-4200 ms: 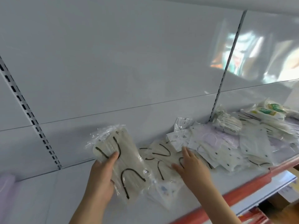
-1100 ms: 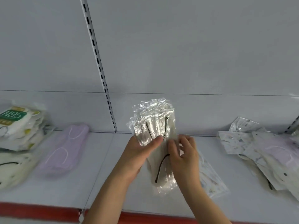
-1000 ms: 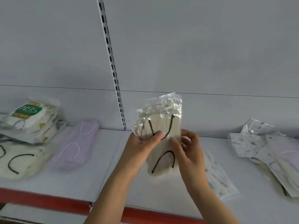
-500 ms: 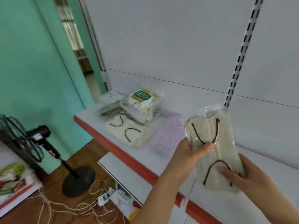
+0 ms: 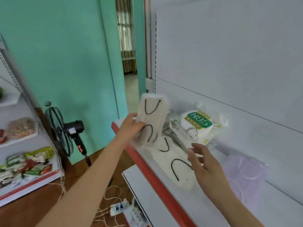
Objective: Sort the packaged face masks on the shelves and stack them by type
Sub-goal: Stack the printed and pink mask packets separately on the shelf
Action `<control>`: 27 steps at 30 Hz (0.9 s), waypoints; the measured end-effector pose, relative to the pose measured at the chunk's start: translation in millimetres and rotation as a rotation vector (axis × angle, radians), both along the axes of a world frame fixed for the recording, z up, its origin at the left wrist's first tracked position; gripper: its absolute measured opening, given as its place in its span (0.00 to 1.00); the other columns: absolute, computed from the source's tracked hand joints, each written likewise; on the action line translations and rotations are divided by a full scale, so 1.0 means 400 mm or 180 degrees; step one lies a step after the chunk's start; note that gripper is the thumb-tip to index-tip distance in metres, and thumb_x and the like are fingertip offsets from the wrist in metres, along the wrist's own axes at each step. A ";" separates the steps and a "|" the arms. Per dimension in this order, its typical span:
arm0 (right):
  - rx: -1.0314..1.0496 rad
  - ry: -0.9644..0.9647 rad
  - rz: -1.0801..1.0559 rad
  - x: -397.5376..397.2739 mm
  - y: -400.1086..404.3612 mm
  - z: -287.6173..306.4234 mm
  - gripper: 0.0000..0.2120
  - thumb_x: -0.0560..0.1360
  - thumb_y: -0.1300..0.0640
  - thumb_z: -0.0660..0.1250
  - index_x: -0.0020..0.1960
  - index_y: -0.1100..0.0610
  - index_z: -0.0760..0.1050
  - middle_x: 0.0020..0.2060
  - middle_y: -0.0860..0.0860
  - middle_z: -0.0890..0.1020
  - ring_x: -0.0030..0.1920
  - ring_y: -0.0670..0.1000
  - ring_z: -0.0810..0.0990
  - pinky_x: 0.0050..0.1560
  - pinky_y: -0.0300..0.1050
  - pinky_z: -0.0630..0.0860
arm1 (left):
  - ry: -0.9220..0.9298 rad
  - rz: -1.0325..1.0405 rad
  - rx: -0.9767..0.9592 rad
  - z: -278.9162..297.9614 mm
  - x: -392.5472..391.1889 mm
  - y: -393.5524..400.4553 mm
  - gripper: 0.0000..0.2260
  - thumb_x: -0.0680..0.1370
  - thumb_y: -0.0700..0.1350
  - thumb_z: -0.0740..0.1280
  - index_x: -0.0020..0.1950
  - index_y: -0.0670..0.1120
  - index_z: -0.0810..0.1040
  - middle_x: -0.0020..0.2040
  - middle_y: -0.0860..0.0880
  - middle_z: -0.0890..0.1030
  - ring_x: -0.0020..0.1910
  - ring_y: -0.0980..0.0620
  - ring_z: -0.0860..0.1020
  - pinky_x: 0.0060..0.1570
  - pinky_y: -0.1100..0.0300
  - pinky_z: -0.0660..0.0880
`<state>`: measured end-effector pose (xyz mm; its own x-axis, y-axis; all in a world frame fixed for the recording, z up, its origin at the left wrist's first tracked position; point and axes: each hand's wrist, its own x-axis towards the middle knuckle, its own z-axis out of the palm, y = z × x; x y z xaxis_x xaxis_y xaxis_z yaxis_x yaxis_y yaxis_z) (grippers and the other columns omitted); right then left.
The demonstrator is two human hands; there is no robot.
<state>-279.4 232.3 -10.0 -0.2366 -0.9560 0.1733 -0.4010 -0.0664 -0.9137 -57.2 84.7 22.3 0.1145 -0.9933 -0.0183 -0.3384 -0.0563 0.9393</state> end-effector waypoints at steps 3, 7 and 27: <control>-0.0071 -0.0035 -0.0272 -0.013 -0.038 -0.017 0.10 0.80 0.49 0.63 0.61 0.45 0.73 0.49 0.40 0.81 0.49 0.44 0.83 0.53 0.52 0.80 | -0.0647 -0.0506 0.0214 0.003 0.050 -0.176 0.19 0.77 0.41 0.69 0.67 0.49 0.73 0.57 0.42 0.83 0.55 0.47 0.80 0.51 0.59 0.74; -0.0210 0.0207 -0.0468 -0.029 -0.061 -0.031 0.10 0.79 0.54 0.63 0.57 0.40 0.73 0.46 0.42 0.84 0.45 0.42 0.82 0.47 0.44 0.79 | -0.1375 -0.1342 0.0322 -0.008 0.025 -0.321 0.20 0.81 0.46 0.69 0.72 0.53 0.71 0.63 0.47 0.78 0.60 0.49 0.76 0.56 0.60 0.69; 0.0359 0.0479 -0.1105 -0.151 -0.133 -0.003 0.28 0.83 0.46 0.54 0.80 0.56 0.55 0.78 0.54 0.59 0.78 0.52 0.56 0.75 0.47 0.53 | -0.2059 -0.0105 -0.1141 -0.077 -0.128 -0.226 0.21 0.83 0.54 0.62 0.71 0.43 0.73 0.69 0.39 0.74 0.68 0.38 0.71 0.65 0.44 0.69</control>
<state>-340.0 179.1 -11.4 -0.5291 -0.8386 0.1292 -0.5120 0.1942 -0.8367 -108.3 -5.5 -8.3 -0.0375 -0.9287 0.3689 -0.8268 0.2361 0.5105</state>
